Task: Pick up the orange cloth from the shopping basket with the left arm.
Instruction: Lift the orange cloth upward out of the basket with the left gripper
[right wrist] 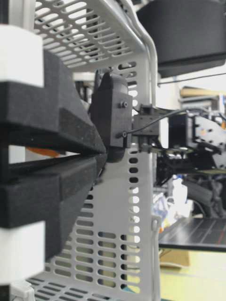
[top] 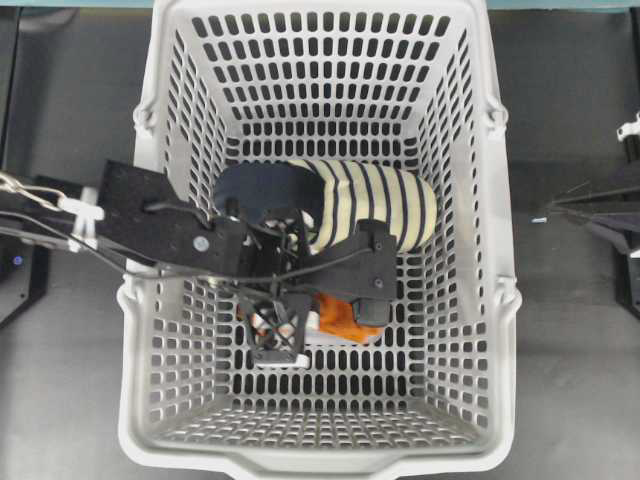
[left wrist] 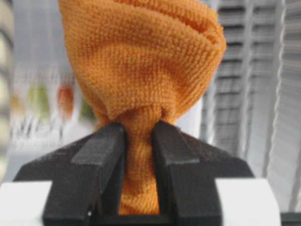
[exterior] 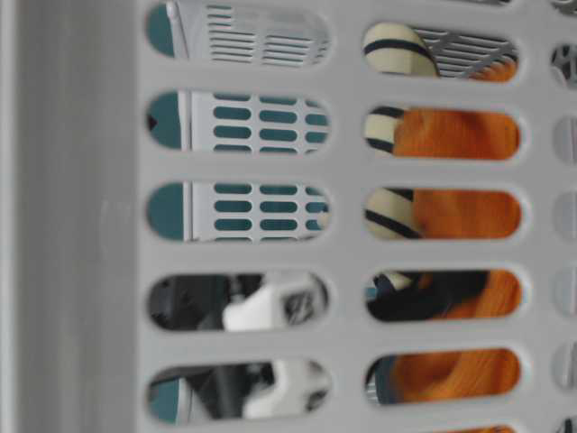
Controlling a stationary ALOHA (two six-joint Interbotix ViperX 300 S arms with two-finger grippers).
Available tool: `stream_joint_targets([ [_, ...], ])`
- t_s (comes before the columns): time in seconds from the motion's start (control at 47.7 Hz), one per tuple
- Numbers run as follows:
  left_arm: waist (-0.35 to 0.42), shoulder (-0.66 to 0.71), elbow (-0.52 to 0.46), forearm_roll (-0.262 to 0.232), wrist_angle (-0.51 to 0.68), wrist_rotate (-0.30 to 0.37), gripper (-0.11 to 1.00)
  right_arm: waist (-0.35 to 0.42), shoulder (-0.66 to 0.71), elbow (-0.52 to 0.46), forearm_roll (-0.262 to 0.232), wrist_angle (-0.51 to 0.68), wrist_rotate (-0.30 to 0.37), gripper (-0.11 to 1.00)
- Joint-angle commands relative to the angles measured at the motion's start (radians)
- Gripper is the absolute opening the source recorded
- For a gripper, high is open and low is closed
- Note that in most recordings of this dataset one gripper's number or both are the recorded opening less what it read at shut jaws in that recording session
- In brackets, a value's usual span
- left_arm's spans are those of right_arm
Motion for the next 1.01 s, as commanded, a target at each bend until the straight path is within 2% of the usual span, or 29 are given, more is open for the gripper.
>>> stream_joint_targets([
  [0.0, 0.006, -0.060, -0.058, 0.003, 0.051, 0.000, 0.15, 0.002, -0.003, -0.008, 0.003, -0.002, 0.000, -0.02],
  [0.126, 0.006, -0.095, -0.163, 0.003, 0.149, 0.000, 0.15, 0.002, -0.018, -0.008, 0.002, 0.005, 0.000, -0.02],
  [0.252, 0.006, -0.118, -0.307, 0.003, 0.268, 0.000, 0.15, 0.002, -0.031, -0.008, 0.002, 0.009, 0.000, -0.02],
  [0.545, 0.003, -0.097, -0.609, 0.003, 0.526, 0.000, 0.15, 0.002, -0.044, -0.009, 0.002, 0.020, 0.000, -0.02],
  [0.755, 0.006, -0.044, -0.704, 0.003, 0.626, 0.002, 0.15, 0.002, -0.051, -0.011, 0.002, 0.021, 0.000, -0.02],
  [0.985, 0.012, -0.040, -0.715, 0.003, 0.623, 0.000, 0.15, 0.002, -0.051, -0.011, 0.002, 0.021, 0.000, -0.02],
])
